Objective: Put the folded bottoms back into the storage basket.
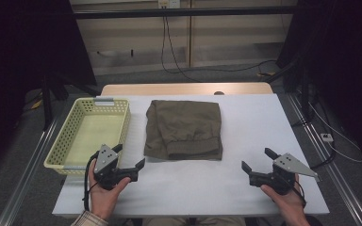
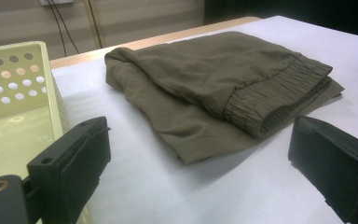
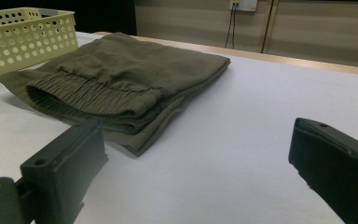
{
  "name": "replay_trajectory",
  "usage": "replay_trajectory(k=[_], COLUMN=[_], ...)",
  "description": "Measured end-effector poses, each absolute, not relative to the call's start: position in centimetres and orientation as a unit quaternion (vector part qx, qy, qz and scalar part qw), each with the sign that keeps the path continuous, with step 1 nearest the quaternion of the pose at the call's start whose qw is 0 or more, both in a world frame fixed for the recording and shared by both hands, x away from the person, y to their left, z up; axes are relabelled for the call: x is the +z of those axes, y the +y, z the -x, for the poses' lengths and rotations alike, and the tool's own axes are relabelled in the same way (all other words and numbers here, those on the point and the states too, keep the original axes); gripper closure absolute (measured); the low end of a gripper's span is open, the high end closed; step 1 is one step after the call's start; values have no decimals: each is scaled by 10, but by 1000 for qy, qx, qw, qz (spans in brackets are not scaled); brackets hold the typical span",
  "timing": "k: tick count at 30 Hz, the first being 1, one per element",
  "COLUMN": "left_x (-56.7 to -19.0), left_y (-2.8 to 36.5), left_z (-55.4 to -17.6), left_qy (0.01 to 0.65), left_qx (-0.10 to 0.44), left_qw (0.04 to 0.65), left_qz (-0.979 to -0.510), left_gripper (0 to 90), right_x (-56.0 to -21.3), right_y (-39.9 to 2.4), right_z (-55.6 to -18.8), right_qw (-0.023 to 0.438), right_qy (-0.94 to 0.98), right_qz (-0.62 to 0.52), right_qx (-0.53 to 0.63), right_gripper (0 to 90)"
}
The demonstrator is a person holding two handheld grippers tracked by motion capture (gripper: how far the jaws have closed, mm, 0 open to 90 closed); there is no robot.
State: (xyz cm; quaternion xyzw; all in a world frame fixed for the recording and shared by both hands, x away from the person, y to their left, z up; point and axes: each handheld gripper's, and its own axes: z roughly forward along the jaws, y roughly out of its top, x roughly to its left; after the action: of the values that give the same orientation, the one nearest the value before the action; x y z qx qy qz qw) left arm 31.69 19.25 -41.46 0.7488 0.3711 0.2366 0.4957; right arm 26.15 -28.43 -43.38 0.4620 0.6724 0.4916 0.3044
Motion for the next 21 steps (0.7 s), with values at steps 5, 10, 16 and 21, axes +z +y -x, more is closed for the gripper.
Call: replay_trajectory(k=[5,10,16,21], left_x=[-414,-413,-412,-413], left_y=[190,188,181,172], left_z=[-317,-320,-321,-321], left_qy=[372,378,368,356], left_qx=[235,231,213,199], left_qw=[494,486,487,480], left_qz=[-749,-753,-763,-777], left_gripper=[60,40,43,46], right_x=[-434,-435,-434,-434], right_y=[-285,-286,-284,-283], right_z=[-262,-262,-261,-261], right_qw=[303,299,296,297], right_qy=[672,673,676,679], right_qz=[-462,-462,-459,-455], right_qx=[493,494,494,494], right_gripper=[37,39,39,39])
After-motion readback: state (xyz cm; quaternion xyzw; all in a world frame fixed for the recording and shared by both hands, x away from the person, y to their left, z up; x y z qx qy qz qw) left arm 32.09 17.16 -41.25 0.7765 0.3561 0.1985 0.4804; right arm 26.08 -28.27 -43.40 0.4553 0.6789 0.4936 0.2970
